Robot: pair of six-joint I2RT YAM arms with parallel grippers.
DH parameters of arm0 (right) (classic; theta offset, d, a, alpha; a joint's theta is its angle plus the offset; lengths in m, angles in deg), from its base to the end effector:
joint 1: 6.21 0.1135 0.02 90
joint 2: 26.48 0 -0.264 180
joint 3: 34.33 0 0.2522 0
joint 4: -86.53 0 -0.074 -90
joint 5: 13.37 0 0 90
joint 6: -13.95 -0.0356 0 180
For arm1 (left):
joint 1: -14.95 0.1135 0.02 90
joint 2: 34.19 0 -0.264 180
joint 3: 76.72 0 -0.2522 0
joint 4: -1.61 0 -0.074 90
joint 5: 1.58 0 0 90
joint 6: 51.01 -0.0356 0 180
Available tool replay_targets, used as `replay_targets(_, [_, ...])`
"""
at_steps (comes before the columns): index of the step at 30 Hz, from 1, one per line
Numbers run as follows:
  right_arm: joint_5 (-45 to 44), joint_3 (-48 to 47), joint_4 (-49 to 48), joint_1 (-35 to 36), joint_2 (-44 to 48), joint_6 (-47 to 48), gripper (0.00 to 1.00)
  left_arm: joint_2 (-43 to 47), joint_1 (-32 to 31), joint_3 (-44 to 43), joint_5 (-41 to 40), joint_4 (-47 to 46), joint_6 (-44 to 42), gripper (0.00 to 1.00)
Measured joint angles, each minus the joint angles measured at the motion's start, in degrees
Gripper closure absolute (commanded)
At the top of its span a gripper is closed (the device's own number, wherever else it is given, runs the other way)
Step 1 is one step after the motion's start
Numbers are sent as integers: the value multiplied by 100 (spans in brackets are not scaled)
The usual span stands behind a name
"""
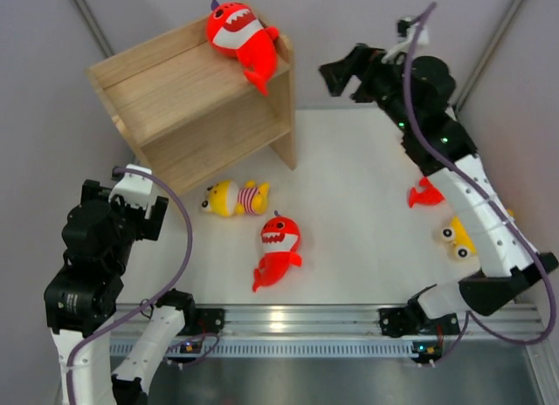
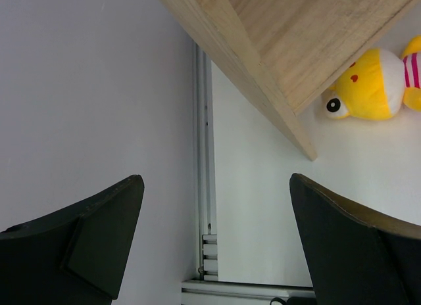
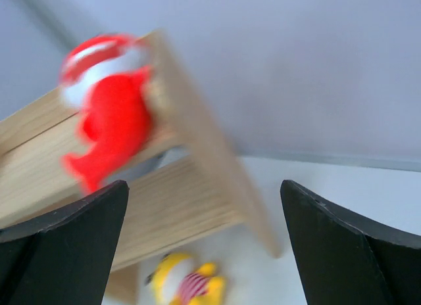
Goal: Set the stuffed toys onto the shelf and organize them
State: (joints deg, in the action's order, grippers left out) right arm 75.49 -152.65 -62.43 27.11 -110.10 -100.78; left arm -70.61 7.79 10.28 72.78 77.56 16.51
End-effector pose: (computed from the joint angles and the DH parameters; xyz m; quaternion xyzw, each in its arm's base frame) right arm 0.2572 0.1683 0.5264 -0.0440 0.6828 0.3479 0.6410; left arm 0.0494 0.0035 0.4448 0.1307 0.8016 0.1864 0.5528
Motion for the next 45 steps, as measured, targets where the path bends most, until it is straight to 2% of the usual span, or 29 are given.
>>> replay_targets(3, [-149,990,-96,-1615,828,-33,1,4,0,166,173,17,-57,1])
replay_targets(5, [-459,1674,-160,-2623,1069,-162,1,4,0,267,308,63,-109,1])
replay_targets(9, [-1158,3169,-275,-3781,964,-525,1,9,-2,361,431,192,-166,1])
replay_targets(15, [-1790,5042,-177,-4052,492,-1054,8,33,-59,372,463,236,-188,1])
replay_targets(24, [-1899,5337,-426,-4238,-540,-1707,10,35,-149,372,511,260,-251,1])
replay_targets(26, [-1860,5230,-409,-4260,-916,-1729,20,35,-153,372,527,262,-258,1])
replay_targets(28, [-1864,5062,-393,-4280,-1349,-1685,40,35,-153,372,531,264,-264,1])
replay_targets(30, [-1775,4931,-468,-4306,-1473,-1749,65,35,-153,372,533,267,-273,1])
replay_targets(31, [-1696,4933,-525,-4328,-1488,-1766,88,35,-153,372,533,267,-273,1])
replay_targets(34, [-1593,4992,-632,-4363,-1458,-1790,97,33,-153,367,535,269,-278,1])
replay_targets(38, [-1464,5101,-507,-4367,-1023,-1639,100,31,-153,358,538,271,-278,1])
replay_targets(43, [-1569,4981,-203,-4277,411,-1274,100,31,-153,358,562,271,-278,1])
replay_targets(45, [-1860,4570,-20,-4096,1043,-986,100,31,-153,352,568,273,-280,1])
